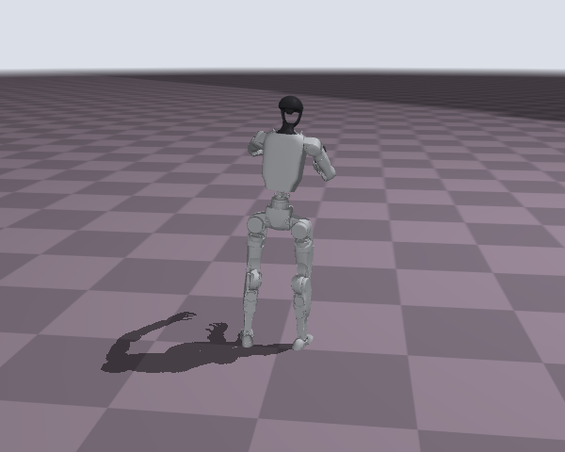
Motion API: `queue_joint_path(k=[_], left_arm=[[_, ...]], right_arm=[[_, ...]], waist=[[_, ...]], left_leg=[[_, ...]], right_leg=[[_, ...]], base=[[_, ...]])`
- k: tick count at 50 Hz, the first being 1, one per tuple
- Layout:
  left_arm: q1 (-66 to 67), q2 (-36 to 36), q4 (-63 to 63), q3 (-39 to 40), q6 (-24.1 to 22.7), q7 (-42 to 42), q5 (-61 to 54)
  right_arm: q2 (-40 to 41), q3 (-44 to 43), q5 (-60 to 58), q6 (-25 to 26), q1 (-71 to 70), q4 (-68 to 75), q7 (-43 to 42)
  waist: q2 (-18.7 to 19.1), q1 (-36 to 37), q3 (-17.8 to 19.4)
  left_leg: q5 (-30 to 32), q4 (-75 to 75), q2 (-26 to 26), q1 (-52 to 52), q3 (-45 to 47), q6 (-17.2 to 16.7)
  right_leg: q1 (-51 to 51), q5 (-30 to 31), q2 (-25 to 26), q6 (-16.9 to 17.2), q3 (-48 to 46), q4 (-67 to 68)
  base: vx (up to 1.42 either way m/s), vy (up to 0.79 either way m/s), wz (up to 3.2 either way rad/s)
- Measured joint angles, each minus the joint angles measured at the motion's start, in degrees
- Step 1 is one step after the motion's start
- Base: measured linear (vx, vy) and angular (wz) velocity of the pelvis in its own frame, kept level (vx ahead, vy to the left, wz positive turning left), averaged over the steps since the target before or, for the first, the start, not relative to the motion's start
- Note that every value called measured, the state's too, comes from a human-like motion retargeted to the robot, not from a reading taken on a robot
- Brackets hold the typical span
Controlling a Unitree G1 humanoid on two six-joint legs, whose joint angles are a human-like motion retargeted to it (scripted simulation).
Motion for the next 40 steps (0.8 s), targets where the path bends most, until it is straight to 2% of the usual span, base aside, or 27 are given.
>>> queue_joint_path(k=[5, 9, 12, 15, 20, 23, 25, 28, 32, 36, 40], left_arm=[[0.17, 2.93, -4.89, 0.87, -0.48, 0.67, 0.82], [0.40, 3.80, -6.64, 0.65, -1.02, 1.11, 1.16], [0.49, 3.08, -6.35, 0.45, -0.78, 0.76, 0.89], [-0.15, 1.92, -4.90, -0.26, -0.40, 0.11, 0.29], [-2.45, -0.97, -0.01, -3.71, -0.47, 0.17, 0.26], [-3.94, -2.89, 3.71, -5.26, -0.79, 0.08, -0.34], [-4.63, -3.75, 5.56, -5.56, -0.82, 0.06, -1.20], [-4.75, -3.84, 6.18, -4.59, -0.24, 0.90, -2.74], [-3.23, -2.28, 3.50, -1.33, 0.58, 2.59, -3.43], [-1.11, 1.25, -1.55, 1.41, 0.21, 2.48, -2.74], [1.10, 3.71, -5.03, 1.89, -0.92, 1.79, -0.64]], right_arm=[[-7.54, -4.20, 3.26, -2.51, 25.31, -17.26, 6.00], [-8.14, -4.86, 3.49, -3.29, 29.64, -18.43, 6.57], [-6.62, -3.68, 1.08, -2.52, 21.92, -15.33, 4.14], [-2.92, -1.74, 1.82, -2.03, 7.72, -6.78, 1.60], [4.85, 0.58, 6.32, 0.15, -16.83, 18.93, -3.33], [7.88, 0.47, 8.78, 2.29, -27.24, 34.90, -2.19], [8.56, 0.41, 10.11, 2.78, -30.26, 40.19, -0.52], [6.50, 2.39, 9.67, 1.94, -26.20, 33.58, -1.33], [-1.59, 4.46, 4.88, 0.40, -9.60, 7.72, -3.60], [-8.67, -0.22, 2.61, -1.08, 10.53, -13.22, 1.88], [-10.03, -4.78, 2.08, -3.13, 22.38, -20.27, 6.33]], waist=[[-0.65, -1.12, 0.07], [-0.66, -0.43, -0.22], [-0.06, 1.06, -0.40], [1.05, 2.90, -0.03], [2.67, 5.98, 0.39], [2.85, 6.56, 0.44], [2.61, 6.14, 0.46], [1.82, 4.13, 0.45], [0.95, 0.05, 0.48], [0.34, -3.78, 0.96], [-0.17, -5.21, 0.41]], left_leg=[[0.54, -0.79, 0.11, -0.69, -1.69, -0.34], [0.55, -0.80, 0.15, -0.94, -1.92, -0.01], [0.34, -0.42, 0.17, -0.91, -1.25, 0.43], [-0.03, 0.29, 0.39, -0.65, 0.01, 0.73], [-0.65, 1.72, 0.93, -0.36, 2.17, 0.75], [-0.84, 2.28, 1.12, -0.46, 2.57, 0.53], [-0.80, 2.30, 1.11, -0.57, 2.28, 0.35], [-0.40, 1.55, 0.75, -0.76, 0.92, 0.19], [0.66, -0.40, 0.06, -1.05, -1.89, -0.20], [1.66, -2.25, -0.29, -1.28, -4.34, -1.06], [0.44, 0.03, -0.24, -3.02, -4.95, -1.50]], right_leg=[[-0.60, -0.93, -0.10, 0.00, -1.86, 1.04], [-1.07, -1.12, -0.18, 0.00, -2.05, 1.70], [-1.29, -0.82, -0.11, 0.00, -1.27, 1.75], [-1.24, -0.20, 0.25, 0.00, 0.07, 1.33], [-0.87, 1.13, 1.00, 0.00, 2.19, -0.01], [-0.64, 1.55, 1.19, 0.00, 2.51, -0.60], [-0.46, 1.59, 1.15, 0.00, 2.19, -0.82], [-0.19, 1.27, 0.71, 0.00, 0.83, -0.84], [0.02, 0.29, -0.15, 0.00, -2.04, -0.28], [-0.11, -0.85, -0.72, 0.00, -4.66, 0.79], [-1.50, -2.56, -1.64, 0.00, -5.89, 3.63]], base=[[0.03, -0.02, 0.30], [0.00, 0.00, 0.00], [-0.01, 0.00, -0.17], [-0.04, -0.01, -0.38], [-0.04, -0.02, -0.38], [-0.01, 0.00, -0.07], [0.01, 0.00, 0.10], [0.03, 0.01, 0.42], [0.04, 0.02, 0.66], [0.03, 0.01, 0.59], [0.02, 0.00, 0.22]])
